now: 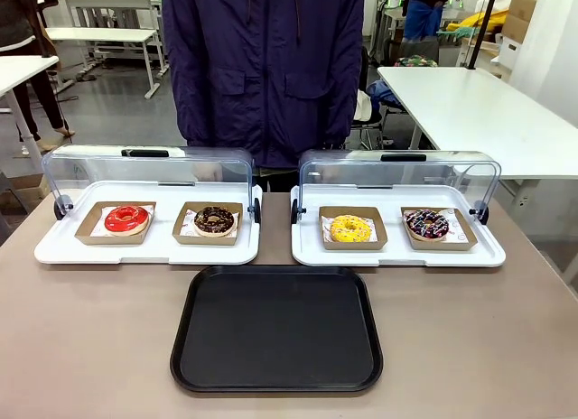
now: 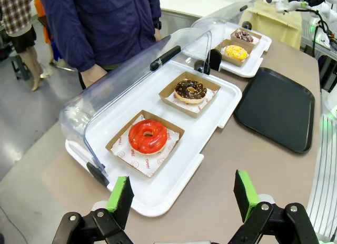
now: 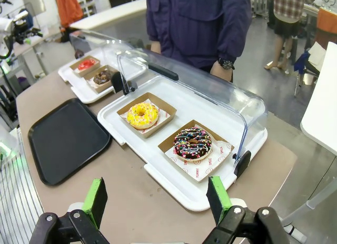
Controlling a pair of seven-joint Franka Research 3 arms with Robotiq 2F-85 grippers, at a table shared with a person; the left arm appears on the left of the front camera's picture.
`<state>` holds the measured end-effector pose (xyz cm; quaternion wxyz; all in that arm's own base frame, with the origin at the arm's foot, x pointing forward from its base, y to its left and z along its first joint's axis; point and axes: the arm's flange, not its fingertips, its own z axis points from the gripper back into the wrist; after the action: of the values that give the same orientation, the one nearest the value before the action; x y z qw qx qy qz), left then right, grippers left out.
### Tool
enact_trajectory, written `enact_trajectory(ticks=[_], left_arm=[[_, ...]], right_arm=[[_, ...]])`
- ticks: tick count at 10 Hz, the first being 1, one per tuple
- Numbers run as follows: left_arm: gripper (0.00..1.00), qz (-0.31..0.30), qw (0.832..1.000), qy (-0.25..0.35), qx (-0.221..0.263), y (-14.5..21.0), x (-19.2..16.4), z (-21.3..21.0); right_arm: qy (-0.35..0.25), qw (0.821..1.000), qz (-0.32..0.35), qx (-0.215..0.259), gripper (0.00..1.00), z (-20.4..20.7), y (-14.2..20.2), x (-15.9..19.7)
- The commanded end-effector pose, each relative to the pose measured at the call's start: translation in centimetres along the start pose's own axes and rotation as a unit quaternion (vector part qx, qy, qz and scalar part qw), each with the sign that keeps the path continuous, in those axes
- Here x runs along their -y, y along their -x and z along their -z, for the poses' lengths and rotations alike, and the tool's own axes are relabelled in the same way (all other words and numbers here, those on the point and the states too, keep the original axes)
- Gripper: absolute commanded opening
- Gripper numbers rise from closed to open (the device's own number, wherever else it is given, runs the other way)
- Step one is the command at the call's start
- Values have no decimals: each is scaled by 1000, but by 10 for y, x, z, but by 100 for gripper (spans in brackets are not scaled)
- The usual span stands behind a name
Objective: Move the third donut from the left to the tray.
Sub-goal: Pick up the Paper togo box containing the Donut indicated by the person and place it on the Handle tray.
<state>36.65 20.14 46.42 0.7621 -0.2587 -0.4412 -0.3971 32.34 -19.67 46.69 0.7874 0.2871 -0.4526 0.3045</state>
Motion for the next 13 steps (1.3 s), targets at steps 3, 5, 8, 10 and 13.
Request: enact_trajectory(ticks=[3, 5, 8, 10, 13], left_arm=[[100, 4, 1000, 4, 1, -1, 0, -1], [100, 4, 1000, 4, 1, -1, 0, -1], [100, 4, 1000, 4, 1, -1, 0, -1], [100, 4, 1000, 4, 1, -1, 0, -1], [100, 4, 1000, 4, 1, -1, 0, -1]], right_arm=[[3, 1000, -6, 12, 100, 1, -3, 2], [3, 1000, -6, 12, 100, 1, -3, 2], [3, 1000, -6, 12, 100, 1, -3, 2], [3, 1000, -6, 12, 100, 1, -3, 2], [3, 1000, -6, 12, 100, 1, -3, 2]])
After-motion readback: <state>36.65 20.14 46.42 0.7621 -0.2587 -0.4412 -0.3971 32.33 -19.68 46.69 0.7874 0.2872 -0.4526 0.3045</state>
